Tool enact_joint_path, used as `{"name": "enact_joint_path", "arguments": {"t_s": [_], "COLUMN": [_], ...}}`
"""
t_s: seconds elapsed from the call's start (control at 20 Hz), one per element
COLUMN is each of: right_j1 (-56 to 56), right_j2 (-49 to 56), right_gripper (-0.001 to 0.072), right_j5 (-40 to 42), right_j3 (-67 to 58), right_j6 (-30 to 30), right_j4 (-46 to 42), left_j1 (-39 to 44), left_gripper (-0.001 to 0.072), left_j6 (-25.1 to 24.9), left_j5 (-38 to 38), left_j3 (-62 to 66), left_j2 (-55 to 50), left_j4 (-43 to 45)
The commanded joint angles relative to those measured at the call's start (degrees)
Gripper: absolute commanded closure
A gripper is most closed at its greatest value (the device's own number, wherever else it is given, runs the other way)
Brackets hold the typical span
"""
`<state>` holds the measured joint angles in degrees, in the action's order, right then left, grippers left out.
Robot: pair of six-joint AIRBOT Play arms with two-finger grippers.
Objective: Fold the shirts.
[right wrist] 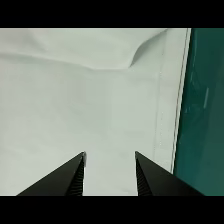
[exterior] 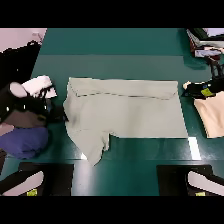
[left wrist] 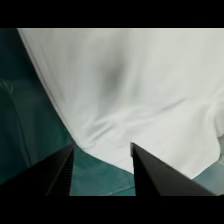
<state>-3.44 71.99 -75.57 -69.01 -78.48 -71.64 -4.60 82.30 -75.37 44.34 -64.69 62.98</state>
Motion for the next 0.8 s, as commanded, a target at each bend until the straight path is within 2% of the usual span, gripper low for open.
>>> {"name": "enact_joint_path", "arguments": {"t_s": [0.0,0.15,0.3,0.4,0.5,0.55,0.6,0.75], "right_j1": [-0.3,-0.3,-0.3,-0.3,-0.3,-0.4,-0.4,-0.4], "right_j2": [-4.6,-5.0,-5.0,-5.0,-5.0,-5.0,-5.0,-5.0], "right_gripper": [0.0345,0.0345,0.0345,0.0345,0.0345,0.0345,0.0344,0.0344], "right_j5": [1.7,1.4,1.0,0.8,0.2,-0.2,-0.8,-4.6], "right_j3": [3.5,3.2,3.2,3.2,3.2,3.2,3.2,3.3], "right_j6": [0.1,0.1,0.1,0.1,0.1,0.1,0.1,0.1], "right_j4": [0.1,0.2,1.6,1.6,1.6,1.4,1.4,-1.6], "left_j1": [-0.1,1.4,8.0,11.6,12.5,12.5,12.5,12.5], "left_gripper": [0.03,0.03,0.03,0.03,0.0302,0.0433,0.069,0.0683], "left_j6": [0.5,0.2,0.4,3.3,3.9,4.4,4.4,4.2], "left_j5": [2.4,5.7,12.5,15.9,16.5,16.4,16.4,14.6], "left_j3": [-13.3,-18.9,-21.6,-22.0,-21.9,-21.9,-21.8,-19.6], "left_j2": [7.7,8.7,8.7,8.7,8.7,8.7,8.7,8.7], "left_j4": [-3.9,-7.8,-10.4,-10.5,-11.1,-11.1,-11.2,-12.4]}}
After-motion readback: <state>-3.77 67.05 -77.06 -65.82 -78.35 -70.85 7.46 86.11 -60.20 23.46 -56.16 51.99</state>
